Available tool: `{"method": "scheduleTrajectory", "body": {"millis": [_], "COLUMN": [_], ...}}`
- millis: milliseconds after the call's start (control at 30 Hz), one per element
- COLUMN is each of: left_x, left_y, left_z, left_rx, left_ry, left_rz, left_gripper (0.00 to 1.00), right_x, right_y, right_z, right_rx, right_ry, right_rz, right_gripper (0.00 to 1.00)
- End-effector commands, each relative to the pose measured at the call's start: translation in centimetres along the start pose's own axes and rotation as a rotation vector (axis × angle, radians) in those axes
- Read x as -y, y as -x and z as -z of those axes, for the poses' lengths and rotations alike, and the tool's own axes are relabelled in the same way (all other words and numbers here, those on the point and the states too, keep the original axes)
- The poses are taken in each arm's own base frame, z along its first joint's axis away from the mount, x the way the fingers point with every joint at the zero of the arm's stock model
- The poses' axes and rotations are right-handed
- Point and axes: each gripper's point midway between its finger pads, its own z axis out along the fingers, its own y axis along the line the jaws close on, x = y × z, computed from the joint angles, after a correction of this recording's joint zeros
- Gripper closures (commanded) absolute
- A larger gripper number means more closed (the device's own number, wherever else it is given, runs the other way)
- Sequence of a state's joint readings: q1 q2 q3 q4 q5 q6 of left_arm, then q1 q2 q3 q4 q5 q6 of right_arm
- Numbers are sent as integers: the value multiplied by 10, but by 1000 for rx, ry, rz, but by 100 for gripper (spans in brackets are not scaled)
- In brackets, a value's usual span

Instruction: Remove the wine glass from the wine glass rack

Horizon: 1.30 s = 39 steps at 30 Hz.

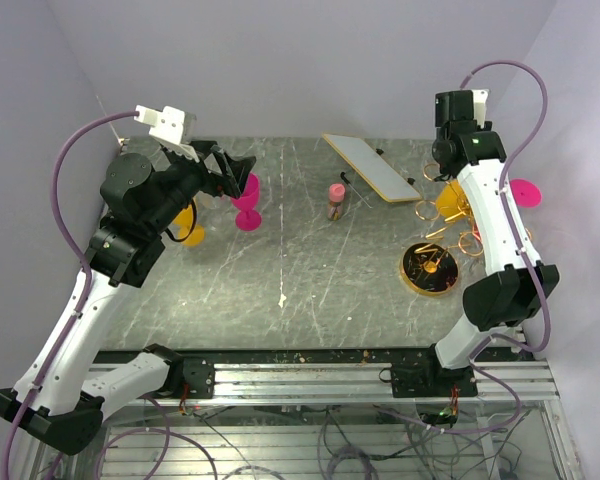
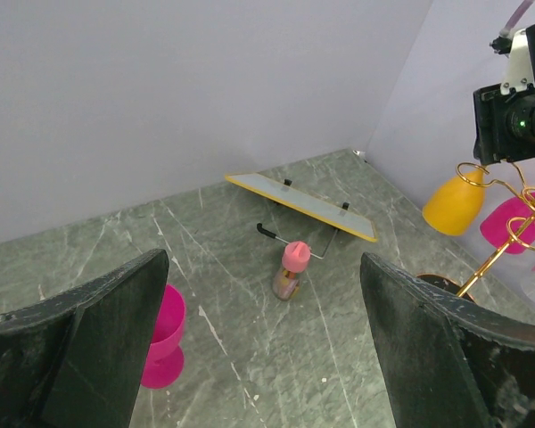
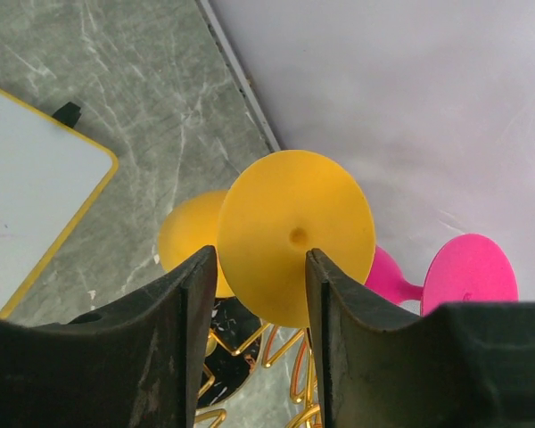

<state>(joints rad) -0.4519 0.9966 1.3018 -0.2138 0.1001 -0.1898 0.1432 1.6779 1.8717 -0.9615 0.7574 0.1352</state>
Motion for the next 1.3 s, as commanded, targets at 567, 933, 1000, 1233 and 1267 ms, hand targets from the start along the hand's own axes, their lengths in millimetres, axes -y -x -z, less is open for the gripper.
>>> {"method": "scheduleTrajectory", "body": {"millis": [567, 933, 1000, 1233, 1267], "left_x": [2, 4, 4, 4, 5], "left_y": [5, 5, 4, 5, 5], "left_z": [-2, -1, -1, 0, 0], "left_rx": [28, 30, 29, 33, 36], "left_ry": [-6, -11, -11, -8, -9], "left_rz": [-11, -10, -9, -10, -10], "left_gripper": [1, 1, 1, 1, 1], "right_x": [5, 19, 22, 27, 27], "right_y": [13, 30, 32, 36, 36], "right_z": [13, 20, 21, 27, 28], "right_rx": [62, 127, 141, 164, 166], "right_ry": [65, 32, 27, 29, 34], "right_rz": [0, 65, 84, 130, 136], "right_gripper": [92, 100, 100, 100, 100]}}
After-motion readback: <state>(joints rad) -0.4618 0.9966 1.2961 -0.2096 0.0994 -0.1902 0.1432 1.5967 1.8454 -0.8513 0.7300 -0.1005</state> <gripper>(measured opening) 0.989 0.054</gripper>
